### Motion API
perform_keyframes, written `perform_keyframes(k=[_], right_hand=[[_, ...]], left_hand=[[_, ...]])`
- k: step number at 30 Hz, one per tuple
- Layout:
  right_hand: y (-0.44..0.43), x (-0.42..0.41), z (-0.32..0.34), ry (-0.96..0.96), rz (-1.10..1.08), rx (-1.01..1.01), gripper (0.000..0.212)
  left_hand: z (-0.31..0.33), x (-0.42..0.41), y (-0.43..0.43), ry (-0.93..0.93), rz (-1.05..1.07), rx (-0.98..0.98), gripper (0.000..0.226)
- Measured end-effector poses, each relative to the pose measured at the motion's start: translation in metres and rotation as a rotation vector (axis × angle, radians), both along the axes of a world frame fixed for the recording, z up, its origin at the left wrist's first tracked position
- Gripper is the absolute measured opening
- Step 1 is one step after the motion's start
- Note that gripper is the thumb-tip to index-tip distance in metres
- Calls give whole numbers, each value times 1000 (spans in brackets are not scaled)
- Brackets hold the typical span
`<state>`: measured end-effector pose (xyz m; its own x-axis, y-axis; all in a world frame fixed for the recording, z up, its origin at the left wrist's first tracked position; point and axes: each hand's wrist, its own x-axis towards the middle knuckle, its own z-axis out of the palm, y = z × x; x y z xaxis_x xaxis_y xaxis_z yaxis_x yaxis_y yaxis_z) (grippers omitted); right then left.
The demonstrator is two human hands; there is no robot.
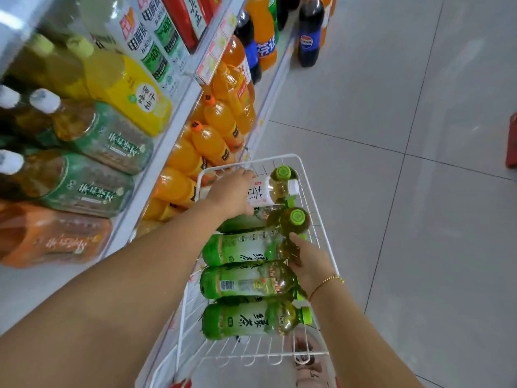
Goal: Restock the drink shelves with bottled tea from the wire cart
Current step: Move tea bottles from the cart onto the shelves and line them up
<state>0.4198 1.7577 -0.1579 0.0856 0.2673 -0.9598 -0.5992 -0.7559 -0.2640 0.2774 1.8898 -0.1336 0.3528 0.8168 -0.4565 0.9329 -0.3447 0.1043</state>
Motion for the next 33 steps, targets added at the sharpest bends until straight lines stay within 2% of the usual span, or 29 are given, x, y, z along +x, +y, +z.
perform_keyframes(k=[3, 6, 10, 13, 17, 19, 22, 26, 33], right_hand=[[9, -6, -5, 59, -117, -18, 22], [9, -15, -14, -29, -43, -21, 26], [2, -27, -7, -168, 9, 7, 46], [-5, -38, 18, -304, 0, 127, 50], [-9, -57, 71, -640, 209, 456, 28], [-7, -69, 102, -744, 335, 610, 22], [-8, -79, 152, -838, 484, 768, 29], [-16, -85, 235, -807, 536, 971, 26], [-48, -113, 423, -633, 717, 1463, 17]], left_hand=[[11, -16, -15, -299, 217, 89, 82], [28, -27, -40, -596, 480, 152, 72], [40, -42, -80, -794, 774, 224, 66], [61, -52, -107, -857, 930, 328, 59], [106, -66, -136, -1068, 1091, 355, 61], [135, -76, -149, -1100, 1130, 374, 58], [181, -89, -167, -1138, 1162, 438, 56], [246, -109, -200, -1197, 1211, 496, 49], [376, -142, -282, -1198, 1254, 711, 55]])
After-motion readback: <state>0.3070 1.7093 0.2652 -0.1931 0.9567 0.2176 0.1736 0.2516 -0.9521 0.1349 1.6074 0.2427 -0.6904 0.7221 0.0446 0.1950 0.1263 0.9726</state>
